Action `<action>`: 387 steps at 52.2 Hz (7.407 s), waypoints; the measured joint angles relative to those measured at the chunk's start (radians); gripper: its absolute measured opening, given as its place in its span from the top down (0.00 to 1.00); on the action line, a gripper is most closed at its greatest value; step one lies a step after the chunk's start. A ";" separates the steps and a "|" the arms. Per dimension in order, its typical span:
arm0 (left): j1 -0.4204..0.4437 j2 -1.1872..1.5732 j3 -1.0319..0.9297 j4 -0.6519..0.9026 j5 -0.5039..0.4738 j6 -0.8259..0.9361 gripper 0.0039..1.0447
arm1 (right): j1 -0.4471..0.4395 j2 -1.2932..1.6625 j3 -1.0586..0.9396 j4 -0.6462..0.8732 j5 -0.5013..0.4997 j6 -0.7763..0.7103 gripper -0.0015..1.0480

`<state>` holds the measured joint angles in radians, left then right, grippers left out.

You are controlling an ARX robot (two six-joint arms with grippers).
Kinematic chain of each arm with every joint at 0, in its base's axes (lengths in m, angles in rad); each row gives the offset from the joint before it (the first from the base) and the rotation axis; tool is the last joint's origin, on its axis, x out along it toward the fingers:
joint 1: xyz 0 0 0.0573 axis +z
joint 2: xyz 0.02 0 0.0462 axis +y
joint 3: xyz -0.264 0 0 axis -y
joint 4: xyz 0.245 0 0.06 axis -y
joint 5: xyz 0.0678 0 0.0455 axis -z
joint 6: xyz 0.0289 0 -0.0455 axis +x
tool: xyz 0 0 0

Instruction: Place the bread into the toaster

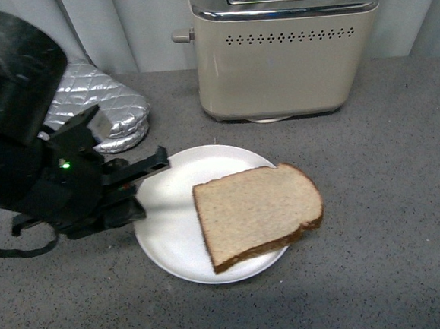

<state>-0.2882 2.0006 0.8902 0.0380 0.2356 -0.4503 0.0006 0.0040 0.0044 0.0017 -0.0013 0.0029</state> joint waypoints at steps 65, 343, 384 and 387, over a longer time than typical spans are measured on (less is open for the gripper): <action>-0.206 -0.247 -0.151 0.511 -0.613 0.042 0.04 | 0.000 0.000 0.000 0.000 0.000 0.000 0.09; 0.286 -1.996 -0.872 -0.037 -0.237 0.445 0.06 | 0.262 1.510 1.267 -0.432 0.223 1.335 1.00; 0.286 -1.996 -0.872 -0.037 -0.237 0.445 0.06 | 0.319 1.794 1.574 -0.568 0.304 1.442 1.00; 0.286 -1.996 -0.872 -0.037 -0.237 0.445 0.06 | 0.321 1.799 1.574 -0.568 0.304 1.449 1.00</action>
<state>-0.0025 0.0044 0.0181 0.0006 -0.0017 -0.0051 0.3218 1.8034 1.5780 -0.5659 0.3031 1.4517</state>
